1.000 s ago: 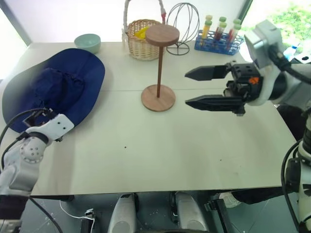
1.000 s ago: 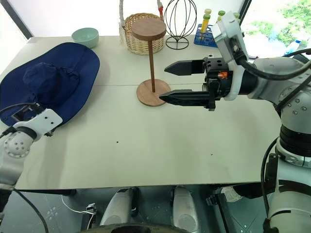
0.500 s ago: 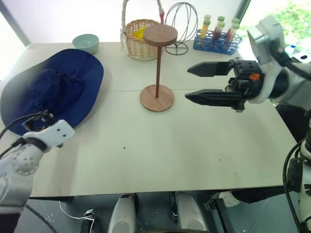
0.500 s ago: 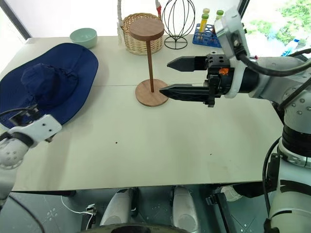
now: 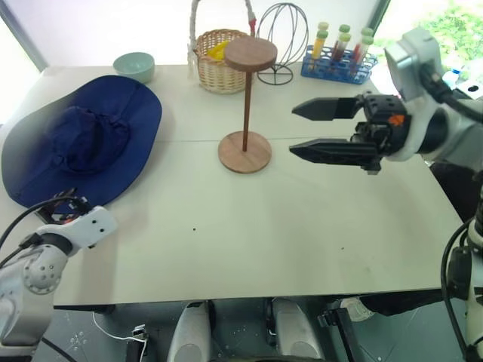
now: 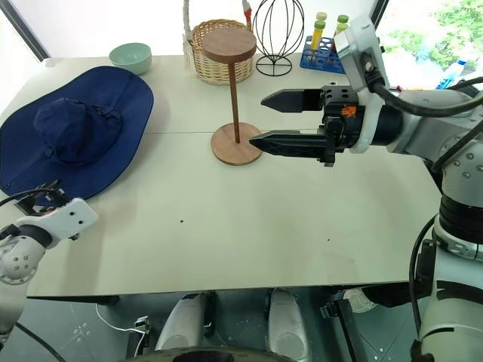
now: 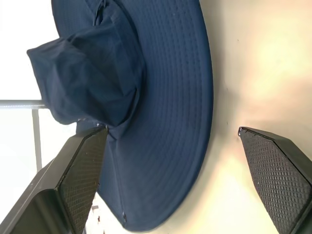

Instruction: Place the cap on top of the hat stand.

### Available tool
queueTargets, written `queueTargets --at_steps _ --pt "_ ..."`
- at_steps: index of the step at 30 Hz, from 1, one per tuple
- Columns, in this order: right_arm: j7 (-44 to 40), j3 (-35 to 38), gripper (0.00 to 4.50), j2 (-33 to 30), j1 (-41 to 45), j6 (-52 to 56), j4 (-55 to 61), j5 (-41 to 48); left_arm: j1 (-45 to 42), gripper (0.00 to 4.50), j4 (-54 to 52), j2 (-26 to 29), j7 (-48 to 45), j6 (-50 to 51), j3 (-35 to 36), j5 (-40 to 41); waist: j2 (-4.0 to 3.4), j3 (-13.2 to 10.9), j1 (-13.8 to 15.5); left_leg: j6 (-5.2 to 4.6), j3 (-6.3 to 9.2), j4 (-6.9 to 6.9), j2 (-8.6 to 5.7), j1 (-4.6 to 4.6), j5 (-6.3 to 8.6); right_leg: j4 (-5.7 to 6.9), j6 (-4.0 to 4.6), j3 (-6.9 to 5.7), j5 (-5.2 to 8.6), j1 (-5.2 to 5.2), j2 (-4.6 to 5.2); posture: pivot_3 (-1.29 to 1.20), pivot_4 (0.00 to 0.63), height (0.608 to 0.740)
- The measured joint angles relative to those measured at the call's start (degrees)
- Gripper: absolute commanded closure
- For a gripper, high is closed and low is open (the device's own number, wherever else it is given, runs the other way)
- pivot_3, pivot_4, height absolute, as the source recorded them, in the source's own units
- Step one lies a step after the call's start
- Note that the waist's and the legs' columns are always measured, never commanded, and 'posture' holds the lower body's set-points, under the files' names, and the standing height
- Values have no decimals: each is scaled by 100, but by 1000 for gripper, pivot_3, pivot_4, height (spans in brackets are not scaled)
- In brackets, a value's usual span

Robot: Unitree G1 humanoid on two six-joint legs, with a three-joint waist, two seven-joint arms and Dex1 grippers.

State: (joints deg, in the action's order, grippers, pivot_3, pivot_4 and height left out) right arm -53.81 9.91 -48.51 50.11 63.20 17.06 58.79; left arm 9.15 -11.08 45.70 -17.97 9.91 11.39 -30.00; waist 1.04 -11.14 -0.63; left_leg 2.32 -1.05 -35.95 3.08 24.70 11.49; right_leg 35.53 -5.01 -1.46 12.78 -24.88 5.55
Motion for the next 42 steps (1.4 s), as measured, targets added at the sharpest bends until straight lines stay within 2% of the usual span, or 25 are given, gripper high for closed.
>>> queueTargets --at_steps 20,23,30,31,42 --pt "49 -13 43 9 208 -14 -114 58 -2644 0 3718 -10 1730 -826 -1084 -439 -3 4 3 -1 -3 -9 3 -19 -1 49 -4 1 1 -3 -1 0 150 740" --pt "43 -13 0 -2 208 -14 -116 68 -2769 827 3969 53 1748 -984 -1216 -430 -5 5 1 -1 -4 -9 3 -19 -1 49 -4 2 1 -2 -1 0 150 740" --pt "-11 -12 0 -127 207 -24 -116 45 -2779 4293 3976 170 1686 -1186 -1267 -353 -1 2 4 -1 -5 -10 4 -11 -1 47 -4 3 1 -8 0 0 150 740" --pt "-12 -12 0 -141 207 -33 -115 40 -2785 4411 3940 188 1685 -1189 -1262 -342 -2 3 7 -1 -6 -10 4 -12 -1 47 -3 3 1 -7 0 0 150 740" --pt "-47 -110 0 -284 140 -249 -157 -379 -2708 4411 3346 299 1727 -1100 -1123 -271 3 1 6 -1 -7 -15 4 10 -1 47 -4 4 1 -25 1 0 150 740"
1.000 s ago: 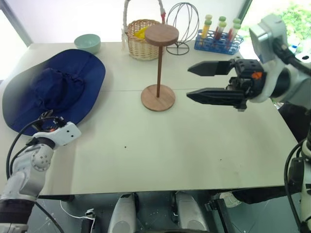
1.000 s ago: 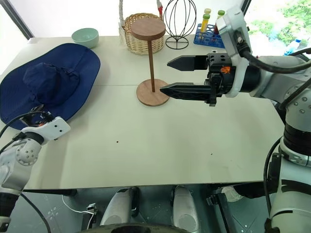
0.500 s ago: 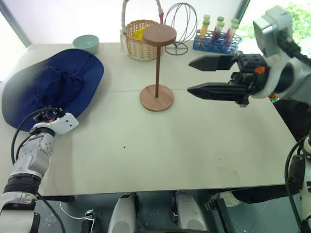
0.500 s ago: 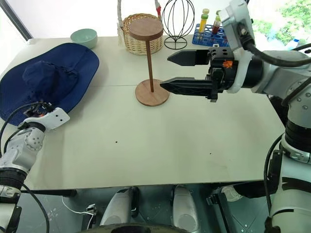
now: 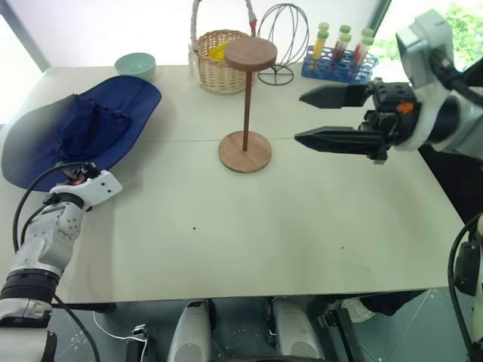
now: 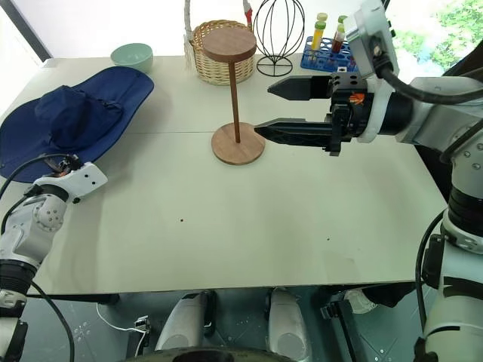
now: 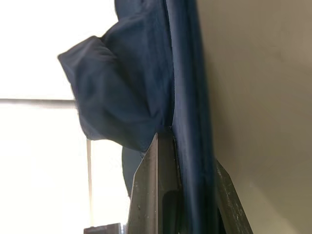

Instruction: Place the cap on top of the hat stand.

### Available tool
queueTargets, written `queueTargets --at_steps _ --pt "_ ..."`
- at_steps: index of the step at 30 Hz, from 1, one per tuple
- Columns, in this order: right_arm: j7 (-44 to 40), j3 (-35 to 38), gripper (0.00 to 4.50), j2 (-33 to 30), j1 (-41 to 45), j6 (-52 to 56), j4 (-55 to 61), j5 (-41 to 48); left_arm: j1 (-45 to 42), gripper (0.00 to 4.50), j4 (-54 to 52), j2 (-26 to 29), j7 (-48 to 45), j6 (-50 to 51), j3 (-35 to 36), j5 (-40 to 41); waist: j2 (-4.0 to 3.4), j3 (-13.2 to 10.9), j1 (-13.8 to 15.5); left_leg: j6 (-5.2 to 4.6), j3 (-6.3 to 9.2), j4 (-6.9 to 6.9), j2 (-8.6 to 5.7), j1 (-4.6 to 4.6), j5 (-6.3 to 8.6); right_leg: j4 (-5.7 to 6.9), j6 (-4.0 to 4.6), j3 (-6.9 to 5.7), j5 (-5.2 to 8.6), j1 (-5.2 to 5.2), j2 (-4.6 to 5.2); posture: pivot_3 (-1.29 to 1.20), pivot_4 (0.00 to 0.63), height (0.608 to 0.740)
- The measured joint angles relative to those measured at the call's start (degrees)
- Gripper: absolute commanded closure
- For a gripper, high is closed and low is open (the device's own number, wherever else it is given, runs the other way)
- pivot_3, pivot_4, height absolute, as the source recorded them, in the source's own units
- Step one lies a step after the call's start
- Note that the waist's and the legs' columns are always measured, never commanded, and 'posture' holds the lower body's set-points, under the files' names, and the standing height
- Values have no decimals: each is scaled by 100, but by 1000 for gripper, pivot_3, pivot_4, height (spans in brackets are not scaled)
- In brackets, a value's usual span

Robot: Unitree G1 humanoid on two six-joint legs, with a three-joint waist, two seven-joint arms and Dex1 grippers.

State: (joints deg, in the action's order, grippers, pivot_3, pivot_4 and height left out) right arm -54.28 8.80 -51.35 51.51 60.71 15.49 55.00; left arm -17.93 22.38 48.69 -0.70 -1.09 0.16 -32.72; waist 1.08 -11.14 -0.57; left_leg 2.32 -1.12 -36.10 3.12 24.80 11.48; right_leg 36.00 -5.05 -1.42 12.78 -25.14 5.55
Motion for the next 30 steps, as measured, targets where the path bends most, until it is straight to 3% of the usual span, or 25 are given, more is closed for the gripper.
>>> queueTargets --at_steps 10,17,24,30 --pt "-504 66 0 -696 72 -539 -522 -489 -503 4411 -1416 722 -143 -79 744 221 5 -3 -1 0 -2 -7 -1 27 -1 0 -7 -1 -4 -23 -1 0 150 740" --pt "-654 106 0 -870 133 -862 -797 -761 -1742 4411 -1386 1148 -352 -100 935 308 3 -4 -5 -1 -4 -9 -1 28 -1 3 -22 0 -12 -25 -3 0 150 740" --pt "-651 131 0 -828 313 -945 -909 -802 -4330 4411 272 809 -358 -804 -145 5 7 -4 107 0 -8 -35 -5 37 -3 9 -42 1 -18 -17 -4 0 150 740" --pt "-529 224 0 -824 313 -968 -903 -775 -5747 4411 1939 342 -92 -1391 -937 -440 8 -5 123 -1 -8 -46 -5 52 -3 11 -52 2 -20 -27 -4 0 150 740"
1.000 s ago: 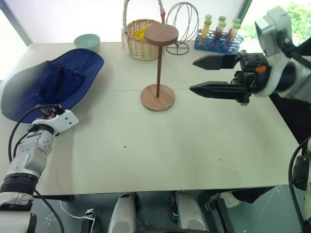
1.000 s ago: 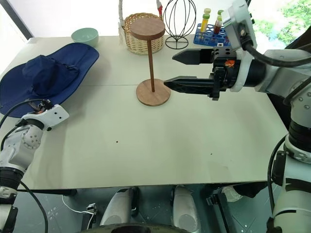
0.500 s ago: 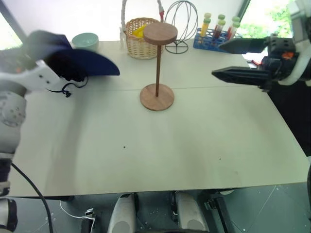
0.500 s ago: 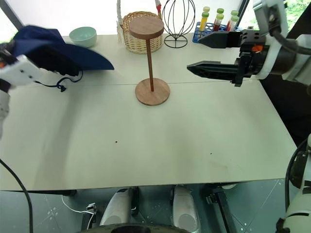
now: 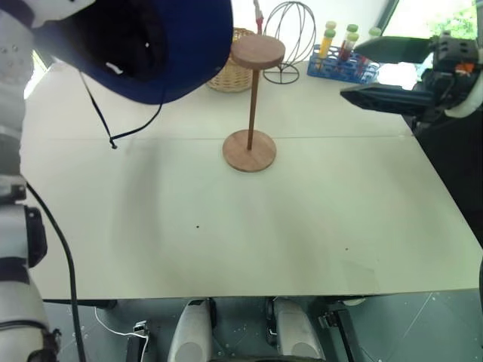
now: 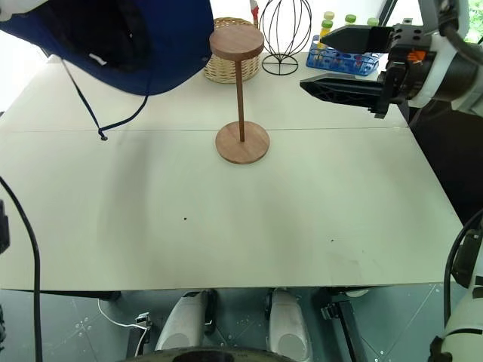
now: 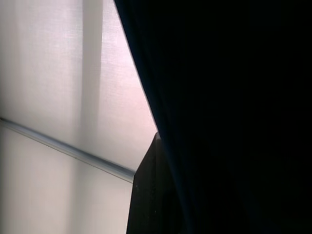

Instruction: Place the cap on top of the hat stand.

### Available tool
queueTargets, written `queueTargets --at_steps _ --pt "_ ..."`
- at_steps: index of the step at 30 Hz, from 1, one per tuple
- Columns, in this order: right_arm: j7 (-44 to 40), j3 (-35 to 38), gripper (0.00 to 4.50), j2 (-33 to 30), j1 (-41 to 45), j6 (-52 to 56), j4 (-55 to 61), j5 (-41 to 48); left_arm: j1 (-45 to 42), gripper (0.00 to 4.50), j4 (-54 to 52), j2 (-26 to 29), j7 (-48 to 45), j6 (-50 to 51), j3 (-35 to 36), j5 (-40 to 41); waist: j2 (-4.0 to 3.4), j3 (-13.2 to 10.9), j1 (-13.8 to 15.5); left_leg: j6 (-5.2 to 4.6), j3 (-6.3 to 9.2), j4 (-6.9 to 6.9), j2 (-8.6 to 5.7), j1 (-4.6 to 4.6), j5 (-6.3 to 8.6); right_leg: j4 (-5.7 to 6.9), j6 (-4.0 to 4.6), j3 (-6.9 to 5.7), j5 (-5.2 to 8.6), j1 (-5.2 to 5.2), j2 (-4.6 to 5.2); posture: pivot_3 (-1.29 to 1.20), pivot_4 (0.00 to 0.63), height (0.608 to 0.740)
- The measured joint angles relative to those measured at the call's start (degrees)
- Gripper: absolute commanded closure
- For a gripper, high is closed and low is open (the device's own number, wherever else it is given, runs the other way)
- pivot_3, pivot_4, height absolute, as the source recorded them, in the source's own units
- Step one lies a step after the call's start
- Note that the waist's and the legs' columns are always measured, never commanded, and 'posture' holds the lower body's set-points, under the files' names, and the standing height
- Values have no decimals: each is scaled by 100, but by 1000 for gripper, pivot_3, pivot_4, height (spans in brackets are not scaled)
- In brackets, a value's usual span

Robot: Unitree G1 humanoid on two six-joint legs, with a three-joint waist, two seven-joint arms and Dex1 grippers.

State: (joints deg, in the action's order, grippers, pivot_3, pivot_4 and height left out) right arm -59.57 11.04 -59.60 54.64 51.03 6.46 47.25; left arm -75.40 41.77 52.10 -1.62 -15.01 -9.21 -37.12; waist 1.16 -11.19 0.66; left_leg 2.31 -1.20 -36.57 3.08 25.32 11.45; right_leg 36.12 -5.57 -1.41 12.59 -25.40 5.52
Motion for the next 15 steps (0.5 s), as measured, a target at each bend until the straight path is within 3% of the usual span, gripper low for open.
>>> queueTargets --at_steps 8,15 --pt "248 296 0 -12 0 127 102 150 -1421 4411 1858 -775 585 -478 -584 -287 5 -3 7 0 0 -5 -1 7 1 -2 -7 0 3 -1 1 0 150 740" --pt "346 596 0 -191 -212 356 373 374 -1959 4411 2128 -1505 682 -976 -730 -216 11 -7 22 -1 0 -11 -2 13 1 -3 -8 0 3 -1 2 0 150 740"
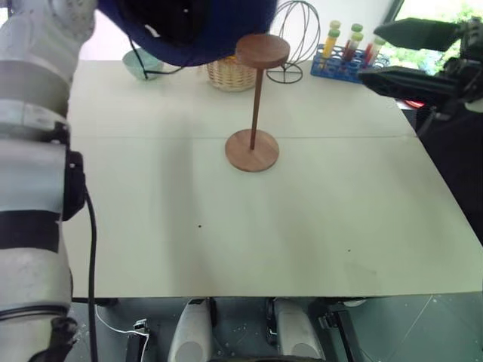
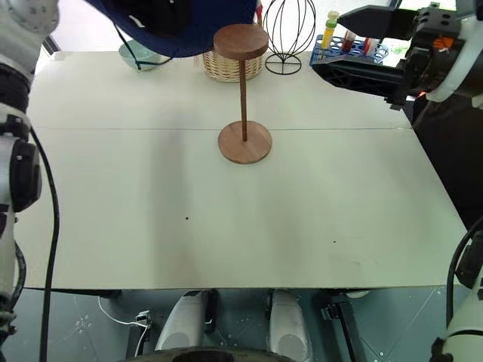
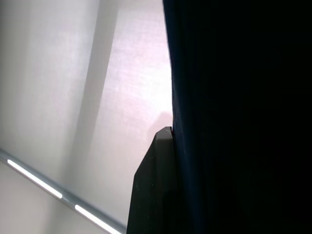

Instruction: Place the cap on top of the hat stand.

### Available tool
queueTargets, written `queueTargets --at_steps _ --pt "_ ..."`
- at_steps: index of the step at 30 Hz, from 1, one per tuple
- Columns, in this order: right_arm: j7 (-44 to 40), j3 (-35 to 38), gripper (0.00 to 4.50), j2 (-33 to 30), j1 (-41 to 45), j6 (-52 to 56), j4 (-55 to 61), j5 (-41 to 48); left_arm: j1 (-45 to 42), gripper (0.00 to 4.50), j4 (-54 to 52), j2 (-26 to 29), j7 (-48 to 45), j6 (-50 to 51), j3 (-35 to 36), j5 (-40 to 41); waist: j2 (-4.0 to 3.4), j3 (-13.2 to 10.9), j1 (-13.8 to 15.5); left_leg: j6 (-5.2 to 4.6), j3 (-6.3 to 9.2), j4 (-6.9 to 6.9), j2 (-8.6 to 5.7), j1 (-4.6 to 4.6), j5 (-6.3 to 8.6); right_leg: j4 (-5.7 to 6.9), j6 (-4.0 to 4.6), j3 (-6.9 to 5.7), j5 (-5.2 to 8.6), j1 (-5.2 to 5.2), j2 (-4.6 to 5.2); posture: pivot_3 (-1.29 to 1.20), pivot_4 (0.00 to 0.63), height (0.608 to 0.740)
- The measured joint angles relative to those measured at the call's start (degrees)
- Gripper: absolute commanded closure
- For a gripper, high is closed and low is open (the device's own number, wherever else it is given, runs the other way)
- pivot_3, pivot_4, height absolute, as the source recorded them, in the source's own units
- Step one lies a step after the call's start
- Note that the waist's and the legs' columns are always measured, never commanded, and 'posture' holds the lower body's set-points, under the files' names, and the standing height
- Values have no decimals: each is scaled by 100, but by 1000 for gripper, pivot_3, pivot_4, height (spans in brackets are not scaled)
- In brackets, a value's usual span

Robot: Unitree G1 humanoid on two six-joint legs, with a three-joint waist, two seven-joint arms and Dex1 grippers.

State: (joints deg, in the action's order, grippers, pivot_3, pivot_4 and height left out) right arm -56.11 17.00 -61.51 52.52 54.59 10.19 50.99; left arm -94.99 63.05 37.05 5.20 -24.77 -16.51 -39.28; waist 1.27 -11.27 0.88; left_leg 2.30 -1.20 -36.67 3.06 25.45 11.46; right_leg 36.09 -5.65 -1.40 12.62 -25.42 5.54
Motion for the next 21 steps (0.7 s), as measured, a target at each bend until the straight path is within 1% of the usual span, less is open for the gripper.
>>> queueTargets --at_steps 7,12,16,18,21 --pt "278 326 0 -125 -36 266 113 286 -235 4411 343 -808 59 -110 -37 120 -1 0 -26 -3 0 -19 1 -1 2 9 1 6 -1 0 0 0 150 740" --pt "526 478 0 -147 -137 431 285 457 -245 4411 284 -995 46 -259 -26 326 -1 -1 -23 -8 0 -20 1 -1 4 9 0 8 -1 0 0 0 150 740" --pt "698 629 0 -190 -263 546 371 628 170 4411 -437 -934 -218 -490 112 666 -3 -1 -14 -8 -1 -24 0 -1 5 11 0 11 -1 1 0 0 150 740" --pt "767 677 0 -250 -280 586 386 669 606 4411 -1027 -867 -465 -568 250 937 -4 0 -20 -8 -1 -26 1 -3 5 14 0 14 -2 2 0 0 150 740" --pt "838 692 0 -272 -303 592 399 687 1356 4411 -2129 -854 -957 -373 465 1415 -3 -1 -18 -8 -1 -33 1 0 4 18 1 16 -2 2 0 0 150 740"
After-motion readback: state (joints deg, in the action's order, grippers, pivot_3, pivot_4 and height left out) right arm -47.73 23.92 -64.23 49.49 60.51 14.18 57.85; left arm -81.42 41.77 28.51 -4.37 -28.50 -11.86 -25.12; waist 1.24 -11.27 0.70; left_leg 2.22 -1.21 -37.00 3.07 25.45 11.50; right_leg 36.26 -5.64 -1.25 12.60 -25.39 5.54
